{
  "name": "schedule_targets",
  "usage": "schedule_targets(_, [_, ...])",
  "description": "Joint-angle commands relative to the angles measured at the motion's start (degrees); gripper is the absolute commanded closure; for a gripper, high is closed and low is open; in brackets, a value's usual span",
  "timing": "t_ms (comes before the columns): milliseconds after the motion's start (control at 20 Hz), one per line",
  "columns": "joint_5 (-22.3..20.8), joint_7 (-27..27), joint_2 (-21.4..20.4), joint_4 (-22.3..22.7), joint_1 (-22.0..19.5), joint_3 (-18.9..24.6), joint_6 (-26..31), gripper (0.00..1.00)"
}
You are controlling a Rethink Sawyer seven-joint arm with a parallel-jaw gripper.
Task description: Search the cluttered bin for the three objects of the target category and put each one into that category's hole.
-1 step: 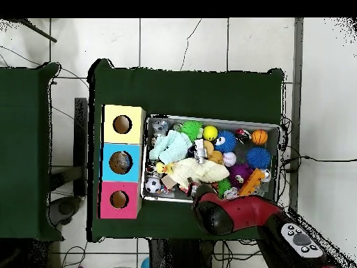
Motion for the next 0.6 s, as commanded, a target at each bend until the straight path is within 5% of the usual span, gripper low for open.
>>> schedule_targets(50, [3.47, -3.53, -4.16, 0.88, -2.33, 5.28, 12.34, 0.0])
schedule_targets(600, [8.54, -2.74, -10.08, 3.63, -3.25, 10.18, 17.11, 0.0])
